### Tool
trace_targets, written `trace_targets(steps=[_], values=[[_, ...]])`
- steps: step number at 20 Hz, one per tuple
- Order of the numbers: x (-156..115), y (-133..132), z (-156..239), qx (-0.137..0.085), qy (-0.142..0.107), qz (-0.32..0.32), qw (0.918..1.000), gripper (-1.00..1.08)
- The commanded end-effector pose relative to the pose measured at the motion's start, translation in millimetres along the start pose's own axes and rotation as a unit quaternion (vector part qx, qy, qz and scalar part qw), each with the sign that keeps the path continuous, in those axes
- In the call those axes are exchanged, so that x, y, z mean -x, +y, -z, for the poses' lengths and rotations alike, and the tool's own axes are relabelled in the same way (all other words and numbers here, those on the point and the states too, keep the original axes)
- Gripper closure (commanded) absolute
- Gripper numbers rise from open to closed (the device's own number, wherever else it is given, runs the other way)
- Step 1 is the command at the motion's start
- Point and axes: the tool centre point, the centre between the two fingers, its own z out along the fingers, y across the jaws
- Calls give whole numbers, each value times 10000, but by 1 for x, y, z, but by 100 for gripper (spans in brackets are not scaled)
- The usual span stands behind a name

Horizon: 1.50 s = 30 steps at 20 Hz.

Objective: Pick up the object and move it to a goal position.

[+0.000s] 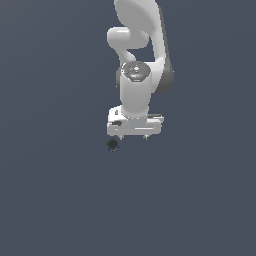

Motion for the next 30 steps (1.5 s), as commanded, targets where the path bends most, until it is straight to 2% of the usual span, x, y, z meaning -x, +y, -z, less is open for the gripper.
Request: trace_targets(steps=[1, 8, 14, 21, 30], values=[[0, 0, 0, 0, 0, 0, 10000, -92], [-9, 20, 20, -52, 148, -295, 9994, -92], [-8, 22, 19, -52, 152, -311, 9994, -92], [4, 43, -11, -28, 108, -371, 9992, -92], [40, 86, -75, 29, 4, -493, 9988, -92]])
